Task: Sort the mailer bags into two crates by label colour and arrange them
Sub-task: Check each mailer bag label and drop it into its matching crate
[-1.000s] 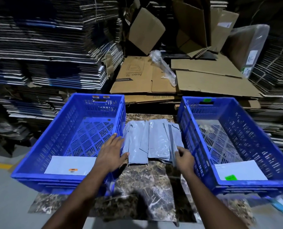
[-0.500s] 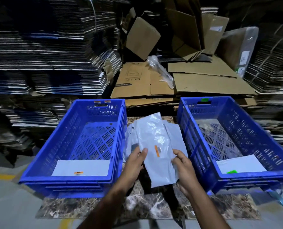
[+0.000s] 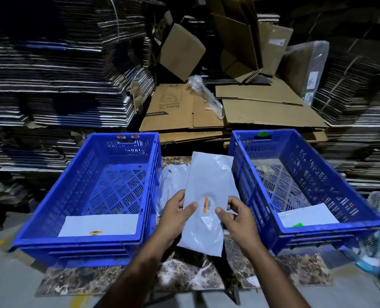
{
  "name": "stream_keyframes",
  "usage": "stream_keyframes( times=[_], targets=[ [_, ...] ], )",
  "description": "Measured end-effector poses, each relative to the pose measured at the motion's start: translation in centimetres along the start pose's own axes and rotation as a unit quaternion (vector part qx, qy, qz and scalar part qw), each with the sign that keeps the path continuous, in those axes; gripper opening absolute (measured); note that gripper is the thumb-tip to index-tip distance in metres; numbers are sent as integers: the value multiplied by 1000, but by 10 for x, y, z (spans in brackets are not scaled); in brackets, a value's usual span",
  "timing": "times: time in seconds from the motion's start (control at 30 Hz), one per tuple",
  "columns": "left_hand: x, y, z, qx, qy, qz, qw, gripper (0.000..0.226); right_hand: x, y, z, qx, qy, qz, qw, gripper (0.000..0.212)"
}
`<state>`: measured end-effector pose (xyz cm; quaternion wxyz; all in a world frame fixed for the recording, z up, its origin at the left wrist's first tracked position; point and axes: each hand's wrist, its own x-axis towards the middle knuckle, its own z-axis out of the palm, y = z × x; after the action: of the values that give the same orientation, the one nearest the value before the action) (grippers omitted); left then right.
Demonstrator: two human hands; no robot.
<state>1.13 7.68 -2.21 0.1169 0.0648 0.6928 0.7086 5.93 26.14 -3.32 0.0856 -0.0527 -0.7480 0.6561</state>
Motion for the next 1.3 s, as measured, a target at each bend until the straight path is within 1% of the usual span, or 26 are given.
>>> stream_keyframes(
  times=[0.07,0.1,0.17,0.23,0.3,0.33,0.4,0.47,0.53,0.6,0.67,0.73,0.83,0.9,0.97,1.07,1.17,1.23,1.3],
  targets=[
    [0,6,-2,-2,14,-10,1000,22,1,5,3,4,-3,9,1000,14],
    [0,11,-5,9,18,-11,1000,21,2,5,7,8,-12,6,1000,19],
    [4,26,-18,71,19,0,997,19,3,-1,19,7,-34,1,999,28],
    [11,47,-40,144,15,13,989,20,5,-8,34,34,-63,14,997,24],
    [20,70,-72,210,11,34,977,21,8,-11,54,30,-80,13,996,13],
    [24,82,-89,241,12,54,969,20,10,-11,66,13,-87,7,996,12],
    [31,104,-127,293,18,96,951,19,12,-9,90,-16,-107,1,994,18],
    [37,122,-165,349,30,109,930,21,12,-7,117,-56,-133,-13,989,18],
    [41,130,-202,384,43,89,918,21,10,-4,143,-107,-163,-39,980,29],
    [43,129,-232,405,53,56,911,22,9,-3,164,-181,-183,-65,964,45],
    [42,118,-255,461,54,14,885,22,7,-1,181,-227,-186,-74,953,57],
    [45,93,-275,507,32,-35,860,23,4,2,192,-243,-190,-74,948,62],
    [45,46,-293,531,-15,-108,840,24,2,9,199,-259,-195,-72,943,63],
    [46,18,-297,555,-63,-154,815,23,5,16,202,-257,-188,-72,945,64],
    [47,-8,-298,573,-106,-190,790,33,7,21,204,-261,-183,-78,945,64],
    [53,-37,-305,572,-144,-208,781,43,9,26,206,-273,-177,-86,942,64],
    [51,-45,-303,582,-170,-227,762,53,7,26,206,-273,-175,-81,942,64],
    [52,-44,-299,590,-176,-239,751,55,7,26,205,-271,-177,-80,943,64],
    [56,-37,-290,600,-160,-232,748,54,9,26,201,-257,-178,-85,946,61]
  ],
)
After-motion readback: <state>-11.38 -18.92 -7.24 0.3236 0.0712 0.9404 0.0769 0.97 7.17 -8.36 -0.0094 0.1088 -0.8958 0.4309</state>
